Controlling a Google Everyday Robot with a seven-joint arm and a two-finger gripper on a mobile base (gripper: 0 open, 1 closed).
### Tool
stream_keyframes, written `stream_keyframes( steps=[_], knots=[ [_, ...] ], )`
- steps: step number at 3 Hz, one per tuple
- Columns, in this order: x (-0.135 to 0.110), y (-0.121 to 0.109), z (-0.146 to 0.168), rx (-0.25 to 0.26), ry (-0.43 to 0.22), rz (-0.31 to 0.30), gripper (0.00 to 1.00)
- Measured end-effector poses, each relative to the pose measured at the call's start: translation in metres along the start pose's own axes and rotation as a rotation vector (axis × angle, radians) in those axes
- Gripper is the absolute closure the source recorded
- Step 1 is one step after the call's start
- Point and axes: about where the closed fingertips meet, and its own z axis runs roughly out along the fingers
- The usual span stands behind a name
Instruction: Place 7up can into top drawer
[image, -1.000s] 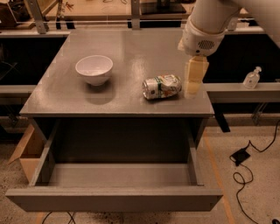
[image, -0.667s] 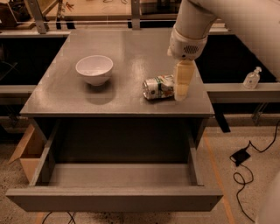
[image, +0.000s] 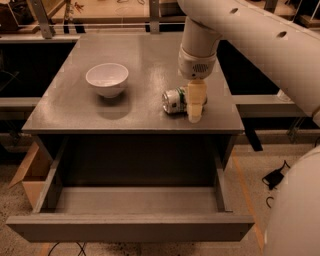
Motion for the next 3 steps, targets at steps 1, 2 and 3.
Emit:
stream_keyframes(
  steps=[1,2,3],
  knots=[
    [-0.0041,0.0009,0.0123,-0.026,0.003,-0.011,0.18],
    [-0.0048,0.0006,0.0152,-0.038,-0.004,-0.013,0.42],
    [-0.0047,0.0019,0.0121,-0.042,-0.018,-0.017,0.64]
  ],
)
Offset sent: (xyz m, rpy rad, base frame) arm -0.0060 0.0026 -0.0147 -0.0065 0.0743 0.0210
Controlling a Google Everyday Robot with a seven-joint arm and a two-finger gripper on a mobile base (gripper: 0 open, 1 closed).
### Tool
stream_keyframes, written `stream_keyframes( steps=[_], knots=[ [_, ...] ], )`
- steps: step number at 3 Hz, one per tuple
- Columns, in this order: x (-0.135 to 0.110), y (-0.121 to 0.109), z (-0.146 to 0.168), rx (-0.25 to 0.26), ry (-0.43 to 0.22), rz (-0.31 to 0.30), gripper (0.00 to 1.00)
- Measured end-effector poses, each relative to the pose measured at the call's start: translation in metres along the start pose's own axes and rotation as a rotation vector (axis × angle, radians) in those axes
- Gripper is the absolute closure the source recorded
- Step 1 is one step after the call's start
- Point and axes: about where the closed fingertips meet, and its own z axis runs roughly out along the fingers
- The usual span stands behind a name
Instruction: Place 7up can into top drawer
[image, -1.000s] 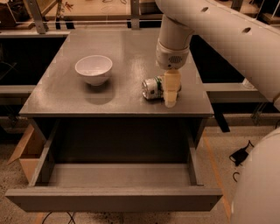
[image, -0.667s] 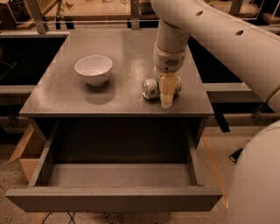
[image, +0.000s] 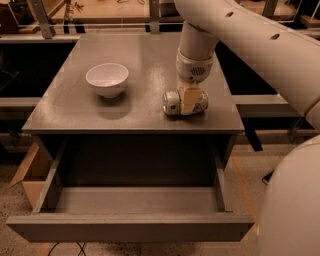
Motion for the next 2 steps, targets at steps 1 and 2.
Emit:
stream_keyframes(
  steps=[1,2],
  knots=[
    [0.000,0.011,-0.018,0.023,-0.031,-0.012,0.88],
    [0.002,0.046,-0.057,0.084,-0.058,-0.007,1.00]
  ],
)
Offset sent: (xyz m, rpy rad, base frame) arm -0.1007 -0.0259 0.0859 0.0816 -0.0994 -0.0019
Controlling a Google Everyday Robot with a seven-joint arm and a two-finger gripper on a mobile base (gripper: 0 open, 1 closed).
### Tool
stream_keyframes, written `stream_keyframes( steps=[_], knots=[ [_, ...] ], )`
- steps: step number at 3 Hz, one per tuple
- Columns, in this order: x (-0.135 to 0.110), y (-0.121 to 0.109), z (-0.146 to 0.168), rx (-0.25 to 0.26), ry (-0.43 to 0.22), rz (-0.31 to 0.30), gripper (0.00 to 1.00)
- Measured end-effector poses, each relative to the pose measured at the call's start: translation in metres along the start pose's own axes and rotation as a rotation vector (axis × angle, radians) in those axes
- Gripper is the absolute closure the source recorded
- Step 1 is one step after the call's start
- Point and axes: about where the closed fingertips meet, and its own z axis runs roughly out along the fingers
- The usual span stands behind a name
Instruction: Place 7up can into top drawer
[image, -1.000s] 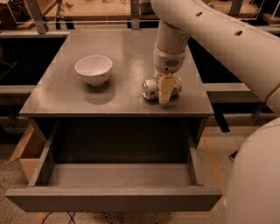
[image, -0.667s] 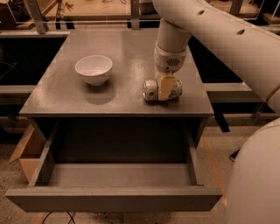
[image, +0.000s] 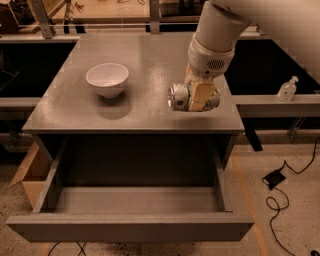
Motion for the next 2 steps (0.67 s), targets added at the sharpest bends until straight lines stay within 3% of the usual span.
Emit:
stream_keyframes(
  steps=[2],
  knots=[
    [-0.0041,0.0098,0.0097,0.005,0.014,-0.005,1.00]
  ],
)
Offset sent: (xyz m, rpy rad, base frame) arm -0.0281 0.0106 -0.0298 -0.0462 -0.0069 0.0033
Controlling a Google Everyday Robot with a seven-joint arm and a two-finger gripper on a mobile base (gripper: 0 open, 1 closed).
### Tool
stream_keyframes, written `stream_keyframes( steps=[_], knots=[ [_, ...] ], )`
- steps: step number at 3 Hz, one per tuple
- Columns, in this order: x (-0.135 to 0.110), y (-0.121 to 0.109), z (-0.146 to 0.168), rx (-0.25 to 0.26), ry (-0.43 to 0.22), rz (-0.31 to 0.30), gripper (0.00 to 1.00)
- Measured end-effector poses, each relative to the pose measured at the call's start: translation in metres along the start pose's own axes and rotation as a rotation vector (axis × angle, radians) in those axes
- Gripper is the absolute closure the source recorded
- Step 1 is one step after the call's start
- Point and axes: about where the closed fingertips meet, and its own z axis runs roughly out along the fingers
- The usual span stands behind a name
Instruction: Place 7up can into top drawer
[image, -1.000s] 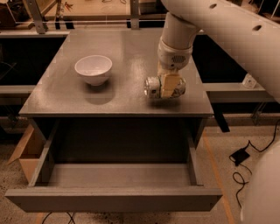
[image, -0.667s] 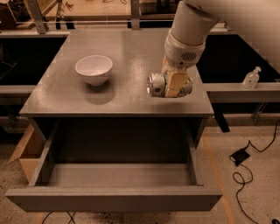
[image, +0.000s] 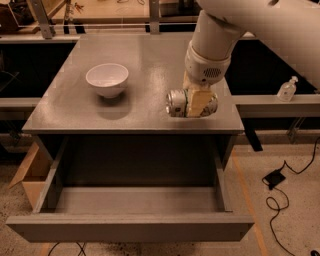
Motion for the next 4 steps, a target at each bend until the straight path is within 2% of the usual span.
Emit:
stream_keyframes(
  steps=[1,2,4],
  knots=[
    [-0.008,0.028,0.016,0.026,0.006,0.010,1.00],
    [-0.022,0.058,0.042,0.026,0.007,0.004,1.00],
    [-0.049,0.105,0.089,-0.014,0.009,0.001,1.00]
  ],
)
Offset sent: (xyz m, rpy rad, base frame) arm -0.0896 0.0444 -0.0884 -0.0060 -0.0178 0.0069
